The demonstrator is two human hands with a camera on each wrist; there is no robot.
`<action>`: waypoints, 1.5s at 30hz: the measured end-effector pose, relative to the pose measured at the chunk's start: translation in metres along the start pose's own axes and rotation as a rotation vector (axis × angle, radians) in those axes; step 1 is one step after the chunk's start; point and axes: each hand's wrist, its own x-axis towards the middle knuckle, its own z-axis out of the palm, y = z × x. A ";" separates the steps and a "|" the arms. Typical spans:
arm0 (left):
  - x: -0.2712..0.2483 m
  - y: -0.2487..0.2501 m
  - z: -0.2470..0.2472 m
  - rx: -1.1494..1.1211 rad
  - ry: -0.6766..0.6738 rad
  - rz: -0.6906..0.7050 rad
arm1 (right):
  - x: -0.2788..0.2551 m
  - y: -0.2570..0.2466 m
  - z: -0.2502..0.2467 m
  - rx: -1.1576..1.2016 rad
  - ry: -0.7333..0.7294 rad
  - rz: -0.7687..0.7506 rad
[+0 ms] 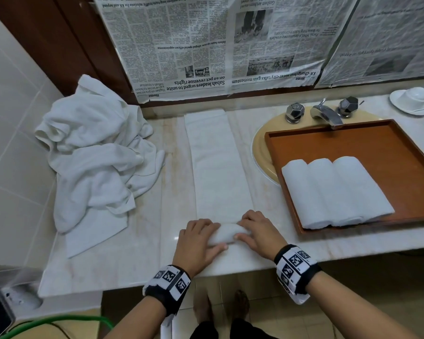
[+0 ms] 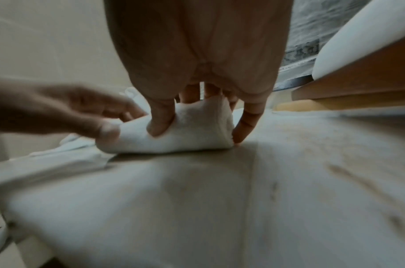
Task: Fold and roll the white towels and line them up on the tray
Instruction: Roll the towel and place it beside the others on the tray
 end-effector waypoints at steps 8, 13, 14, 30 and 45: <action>0.015 -0.002 -0.009 -0.136 -0.152 -0.205 | -0.005 -0.007 0.000 -0.060 0.122 -0.075; 0.021 0.000 -0.012 -0.261 -0.141 -0.252 | -0.007 -0.001 0.003 -0.112 0.024 -0.085; 0.020 0.002 -0.013 -0.288 -0.129 -0.250 | -0.005 0.000 0.001 -0.096 0.000 -0.065; -0.003 -0.003 -0.012 -0.054 -0.179 -0.166 | -0.006 -0.007 -0.006 0.004 0.033 -0.058; 0.005 0.004 0.000 -0.149 -0.081 -0.143 | 0.000 -0.004 -0.009 -0.037 -0.092 -0.025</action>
